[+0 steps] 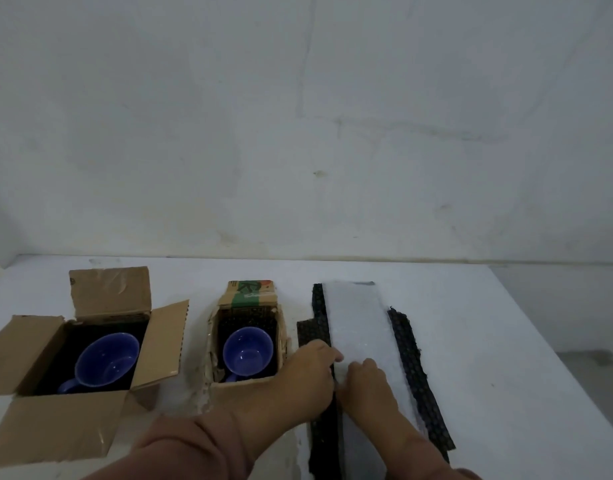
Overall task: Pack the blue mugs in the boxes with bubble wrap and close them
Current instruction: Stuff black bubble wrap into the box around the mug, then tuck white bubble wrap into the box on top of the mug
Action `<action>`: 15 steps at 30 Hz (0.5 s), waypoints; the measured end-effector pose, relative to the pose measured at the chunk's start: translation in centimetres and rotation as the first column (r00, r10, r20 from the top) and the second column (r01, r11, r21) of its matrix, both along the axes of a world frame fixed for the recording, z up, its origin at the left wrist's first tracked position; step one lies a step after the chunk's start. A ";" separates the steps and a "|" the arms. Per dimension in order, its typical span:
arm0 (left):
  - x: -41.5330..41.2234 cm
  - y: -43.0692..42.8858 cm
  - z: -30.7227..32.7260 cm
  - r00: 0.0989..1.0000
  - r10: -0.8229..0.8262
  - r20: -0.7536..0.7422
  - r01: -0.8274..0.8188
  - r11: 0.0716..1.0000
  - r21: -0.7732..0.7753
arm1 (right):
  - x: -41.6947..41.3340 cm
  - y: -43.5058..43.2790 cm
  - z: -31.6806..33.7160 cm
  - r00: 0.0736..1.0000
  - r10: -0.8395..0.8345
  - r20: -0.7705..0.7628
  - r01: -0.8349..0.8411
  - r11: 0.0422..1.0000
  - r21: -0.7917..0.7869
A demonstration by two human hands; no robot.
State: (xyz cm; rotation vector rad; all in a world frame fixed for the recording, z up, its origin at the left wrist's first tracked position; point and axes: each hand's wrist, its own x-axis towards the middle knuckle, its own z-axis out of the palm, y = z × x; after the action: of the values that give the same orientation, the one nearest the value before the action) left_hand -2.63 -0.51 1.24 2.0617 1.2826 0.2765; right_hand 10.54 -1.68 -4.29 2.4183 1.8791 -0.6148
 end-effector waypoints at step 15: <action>2.1 2.3 4.3 0.698 0.656 0.287 -0.327 0.649 -0.687 | -0.1 -0.2 6.9 0.771 0.202 -0.604 0.184 0.837 0.515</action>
State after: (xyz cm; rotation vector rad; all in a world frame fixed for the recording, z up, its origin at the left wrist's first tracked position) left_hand -0.51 1.80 5.50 0.9443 1.3547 0.5648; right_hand 10.48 -1.83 2.59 2.7567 2.6483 -1.1724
